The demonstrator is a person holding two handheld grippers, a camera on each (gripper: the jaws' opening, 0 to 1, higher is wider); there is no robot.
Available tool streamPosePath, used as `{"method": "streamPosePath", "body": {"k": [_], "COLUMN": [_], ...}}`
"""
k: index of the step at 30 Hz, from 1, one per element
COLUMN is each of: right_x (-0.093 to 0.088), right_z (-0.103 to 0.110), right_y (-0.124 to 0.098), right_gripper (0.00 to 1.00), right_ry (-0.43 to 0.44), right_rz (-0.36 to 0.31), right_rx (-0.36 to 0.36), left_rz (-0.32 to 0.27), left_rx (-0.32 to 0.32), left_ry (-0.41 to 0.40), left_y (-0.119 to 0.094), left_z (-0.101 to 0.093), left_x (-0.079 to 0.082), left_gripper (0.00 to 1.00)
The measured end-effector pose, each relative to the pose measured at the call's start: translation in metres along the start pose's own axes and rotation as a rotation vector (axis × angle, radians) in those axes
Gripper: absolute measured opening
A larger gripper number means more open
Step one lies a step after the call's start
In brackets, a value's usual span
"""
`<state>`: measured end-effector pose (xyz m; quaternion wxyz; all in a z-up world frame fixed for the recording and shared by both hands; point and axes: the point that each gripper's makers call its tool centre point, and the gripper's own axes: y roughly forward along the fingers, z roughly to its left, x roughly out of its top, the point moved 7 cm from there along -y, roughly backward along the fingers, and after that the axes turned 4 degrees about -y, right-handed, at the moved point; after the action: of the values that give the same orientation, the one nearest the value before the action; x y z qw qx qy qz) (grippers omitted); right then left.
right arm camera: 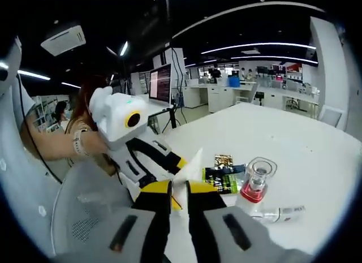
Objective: Arrange the skincare products in the storage area until every visible bottle or jar stands upright without overlapping.
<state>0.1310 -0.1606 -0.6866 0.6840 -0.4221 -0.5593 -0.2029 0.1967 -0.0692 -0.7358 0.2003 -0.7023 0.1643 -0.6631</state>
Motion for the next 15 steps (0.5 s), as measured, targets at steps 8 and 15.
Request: {"method": "streamPosePath", "body": {"k": [8,15], "right_x": [-0.0022,-0.0043], "right_z": [-0.0017,0.0010], "right_y": [0.0030,0.0091], "right_gripper": [0.11,0.14], "right_ry": [-0.014,-0.024], "right_rz": [0.019,0.029], "right_rx": [-0.008,0.002], "left_rz": [0.007,-0.003], "left_rx": [-0.006,-0.016], "left_ry": [-0.009,-0.033], "left_y": [0.0032,0.0009], "left_z": [0.0021,0.0059], "left_x": [-0.0016,-0.0048], "left_gripper": [0.26,0.27]}}
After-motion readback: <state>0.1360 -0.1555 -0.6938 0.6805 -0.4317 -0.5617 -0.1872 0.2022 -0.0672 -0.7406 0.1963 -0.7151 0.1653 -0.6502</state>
